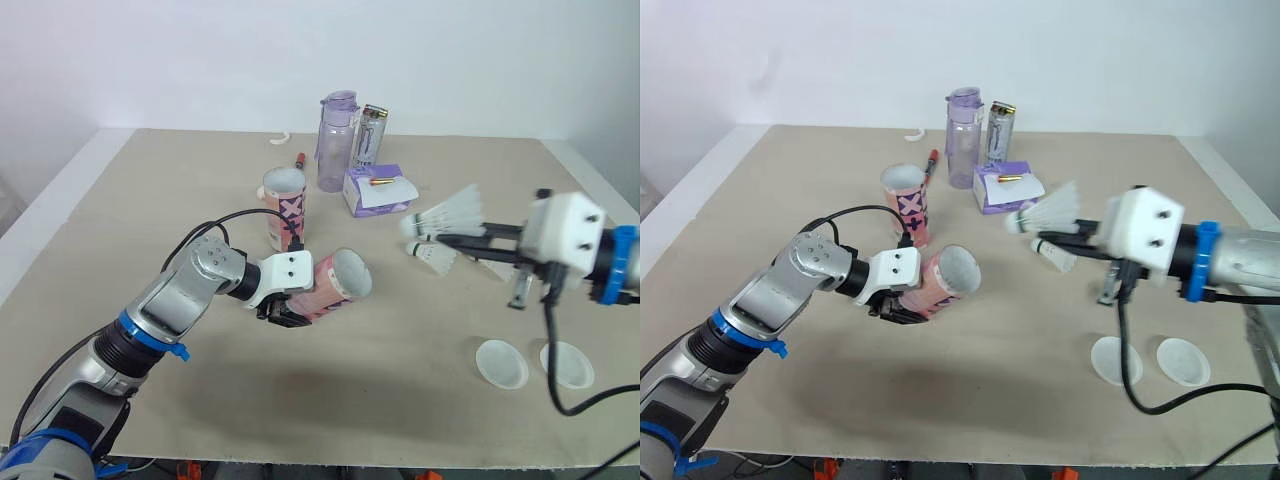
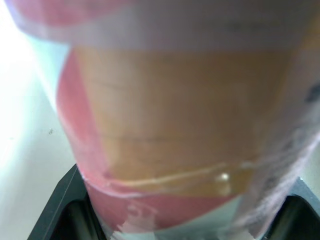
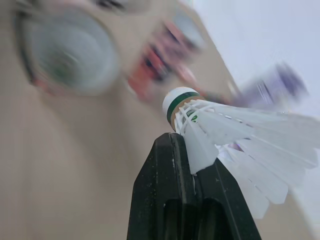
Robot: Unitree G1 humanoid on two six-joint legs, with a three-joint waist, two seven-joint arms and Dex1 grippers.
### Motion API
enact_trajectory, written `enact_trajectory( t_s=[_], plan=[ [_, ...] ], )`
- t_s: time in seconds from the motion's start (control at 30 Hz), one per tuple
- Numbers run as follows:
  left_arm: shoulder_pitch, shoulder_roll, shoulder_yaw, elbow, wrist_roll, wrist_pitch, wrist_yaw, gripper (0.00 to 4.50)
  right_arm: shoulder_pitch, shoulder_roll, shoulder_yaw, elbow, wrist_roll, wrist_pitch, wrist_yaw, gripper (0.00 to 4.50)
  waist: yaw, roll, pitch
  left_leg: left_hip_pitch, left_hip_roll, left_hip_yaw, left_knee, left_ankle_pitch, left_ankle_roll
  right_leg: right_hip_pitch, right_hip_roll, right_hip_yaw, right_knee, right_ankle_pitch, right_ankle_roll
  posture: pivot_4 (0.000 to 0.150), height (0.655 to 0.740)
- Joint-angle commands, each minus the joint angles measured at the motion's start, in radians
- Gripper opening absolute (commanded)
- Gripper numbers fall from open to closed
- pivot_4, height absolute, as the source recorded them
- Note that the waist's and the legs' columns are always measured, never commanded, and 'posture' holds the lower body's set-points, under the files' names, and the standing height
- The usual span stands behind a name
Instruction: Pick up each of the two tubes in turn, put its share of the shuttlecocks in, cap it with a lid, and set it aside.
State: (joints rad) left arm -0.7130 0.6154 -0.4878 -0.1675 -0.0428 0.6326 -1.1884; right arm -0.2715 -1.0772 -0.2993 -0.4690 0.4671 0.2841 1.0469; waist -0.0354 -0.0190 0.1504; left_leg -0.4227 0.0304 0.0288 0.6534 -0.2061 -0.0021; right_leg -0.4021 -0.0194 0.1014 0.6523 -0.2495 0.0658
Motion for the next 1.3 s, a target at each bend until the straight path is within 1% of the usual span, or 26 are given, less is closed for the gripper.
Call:
enact_trajectory(
  t_s=[0.03,0.23,0.33,0.43,0.47,0.5,0.53,0.57,0.67,0.7,0.73,0.77,0.8,0.83,0.9,1.07,1.1,1.17,1.23,1.27,1.3],
  plan=[
    [0.022,-0.001,-0.038,0.011,0.008,0.028,-0.008,3.0,-0.13,0.027,0.214,-0.09,-0.087,-0.101,0.05,0.07,0.0,0.0,0.0,0.0,0.0,0.0,0.0,0.0,0.0,0.0,0.0,0.0,0.0,0.0,0.0,0.15,0.74],
    [0.014,-0.015,-0.037,-0.002,0.003,0.05,0.0,3.0,-0.254,0.054,0.357,-0.012,-0.212,-0.216,0.103,0.07,0.005,-0.002,0.001,-0.002,-0.001,0.001,0.0,0.0,0.0,-0.001,-0.003,0.0,0.0,-0.001,0.001,0.15,0.74],
    [0.012,-0.022,-0.035,-0.01,-0.001,0.061,0.006,3.0,-0.301,0.067,0.405,0.014,-0.265,-0.255,0.114,0.07,0.006,-0.002,0.001,-0.002,-0.001,0.001,0.0,0.0,0.0,-0.002,-0.003,0.0,0.0,-0.001,0.001,0.15,0.74],
    [0.014,-0.025,-0.035,-0.02,-0.003,0.07,0.01,3.0,-0.316,0.073,0.424,0.014,-0.281,-0.269,0.128,0.07,0.009,-0.002,0.001,-0.002,-0.001,0.001,0.001,0.0,0.0,-0.002,-0.003,0.0,0.0,-0.001,0.001,0.15,0.74],
    [0.015,-0.025,-0.035,-0.021,-0.003,0.071,0.01,3.0,-0.322,0.076,0.428,0.019,-0.283,-0.273,0.133,0.73,0.009,-0.002,0.001,-0.002,-0.001,0.001,0.001,0.0,0.0,-0.002,-0.003,-0.001,0.0,-0.001,0.0,0.15,0.74],
    [0.016,-0.024,-0.034,-0.023,-0.003,0.073,0.01,3.0,-0.326,0.076,0.427,0.017,-0.272,-0.263,0.139,0.79,0.011,-0.002,0.001,-0.002,-0.001,0.001,0.001,0.0,0.0,-0.002,-0.003,-0.001,0.0,-0.001,0.0,0.15,0.74],
    [0.018,-0.022,-0.034,-0.025,-0.004,0.074,0.011,3.0,-0.327,0.077,0.423,0.013,-0.262,-0.252,0.145,1.0,0.012,-0.002,0.001,-0.002,-0.001,0.001,0.0,0.0,0.0,-0.002,-0.003,-0.001,0.0,-0.001,0.0,0.15,0.74],
    [0.019,-0.021,-0.034,-0.026,-0.004,0.075,0.011,3.0,-0.326,0.077,0.418,0.009,-0.251,-0.243,0.147,1.65,0.013,-0.002,0.001,-0.002,-0.001,0.001,0.0,0.0,0.0,-0.002,-0.003,-0.001,0.0,-0.001,0.0,0.15,0.74],
    [0.021,-0.019,-0.036,-0.031,-0.005,0.076,0.011,3.0,-0.301,0.074,0.384,-0.023,-0.183,-0.181,0.149,2.75,0.013,-0.002,0.001,-0.003,-0.002,0.001,0.0,0.0,0.0,-0.002,-0.003,-0.001,0.0,-0.001,0.0,0.15,0.74],
    [0.02,-0.019,-0.037,-0.027,-0.004,0.074,0.01,3.0,-0.286,0.079,0.361,-0.034,-0.13,-0.126,0.138,3.01,0.013,-0.002,0.001,-0.003,-0.002,0.001,0.0,0.0,0.0,-0.002,-0.003,-0.001,0.0,-0.001,-0.001,0.15,0.74],
    [0.02,-0.017,-0.038,-0.026,-0.005,0.072,0.01,3.0,-0.274,0.086,0.335,-0.043,-0.076,-0.068,0.12,3.42,0.013,-0.002,0.001,-0.003,-0.001,0.0,0.0,0.0,0.0,-0.002,-0.003,-0.001,0.0,-0.001,-0.001,0.15,0.74],
    [0.02,-0.016,-0.039,-0.026,-0.005,0.071,0.011,3.0,-0.268,0.092,0.314,-0.05,-0.032,-0.019,0.106,3.67,0.013,-0.002,0.001,-0.003,-0.001,0.0,0.0,0.0,0.0,-0.002,-0.003,-0.001,0.0,-0.001,-0.001,0.15,0.74],
    [0.019,-0.014,-0.041,-0.023,-0.003,0.067,0.009,3.0,-0.279,0.103,0.284,-0.041,0.036,0.057,0.08,4.18,0.013,-0.002,0.001,-0.003,-0.001,0.0,0.0,0.0,0.0,-0.001,-0.003,-0.002,0.0,0.0,-0.002,0.15,0.74],
    [0.018,-0.013,-0.043,-0.021,-0.002,0.064,0.008,3.0,-0.288,0.109,0.264,-0.037,0.081,0.11,0.062,4.35,0.013,-0.002,0.001,-0.003,-0.001,0.0,0.0,0.0,0.0,-0.001,-0.003,-0.001,0.0,0.0,-0.002,0.15,0.74],
    [0.015,-0.012,-0.046,-0.014,0.001,0.056,0.006,3.0,-0.33,0.104,0.221,0.006,0.171,0.224,0.041,4.35,0.013,-0.002,0.001,-0.003,-0.001,0.0,0.0,0.0,0.0,-0.001,-0.003,-0.001,0.0,0.0,-0.002,0.15,0.74],
    [0.01,-0.01,-0.052,-0.005,0.01,0.041,0.004,3.0,-0.34,0.082,0.158,0.065,0.301,0.394,0.025,4.35,0.013,-0.003,0.001,-0.003,-0.001,0.0,0.001,0.0,0.0,-0.001,-0.003,-0.002,0.0,0.001,-0.002,0.15,0.74],
    [0.007,-0.011,-0.056,-0.005,0.012,0.038,0.003,3.0,-0.328,0.076,0.156,0.073,0.299,0.391,0.044,4.11,0.013,-0.003,0.001,-0.003,-0.001,-0.001,0.001,0.0,0.0,-0.001,-0.003,-0.002,0.0,0.001,-0.002,0.15,0.74],
    [0.003,-0.012,-0.061,-0.005,0.014,0.035,0.0,3.0,-0.313,0.055,0.167,0.084,0.278,0.376,0.09,3.81,0.013,-0.003,0.001,-0.003,-0.001,0.0,0.001,0.0,0.0,-0.001,-0.003,-0.002,0.0,0.0,-0.002,0.15,0.74],
    [-0.002,-0.013,-0.063,-0.002,0.015,0.033,-0.002,3.0,-0.316,0.033,0.199,0.086,0.247,0.353,0.132,3.14,0.014,-0.003,0.001,-0.003,-0.001,0.0,0.0,0.0,0.0,-0.001,-0.003,-0.002,0.0,0.0,-0.002,0.15,0.74],
    [-0.005,-0.012,-0.063,0.005,0.016,0.027,-0.004,3.0,-0.326,0.03,0.223,0.087,0.231,0.348,0.142,2.96,0.013,-0.003,0.001,-0.003,-0.001,-0.001,0.0,0.0,0.0,-0.001,-0.003,-0.002,0.0,0.0,-0.001,0.15,0.74],
    [-0.007,-0.012,-0.064,0.01,0.017,0.023,-0.007,3.0,-0.345,0.033,0.264,0.087,0.199,0.335,0.154,2.47,0.013,-0.003,0.001,-0.003,-0.002,0.0,0.0,0.0,0.0,-0.002,-0.003,-0.001,0.0,0.0,0.0,0.15,0.74]
  ],
)
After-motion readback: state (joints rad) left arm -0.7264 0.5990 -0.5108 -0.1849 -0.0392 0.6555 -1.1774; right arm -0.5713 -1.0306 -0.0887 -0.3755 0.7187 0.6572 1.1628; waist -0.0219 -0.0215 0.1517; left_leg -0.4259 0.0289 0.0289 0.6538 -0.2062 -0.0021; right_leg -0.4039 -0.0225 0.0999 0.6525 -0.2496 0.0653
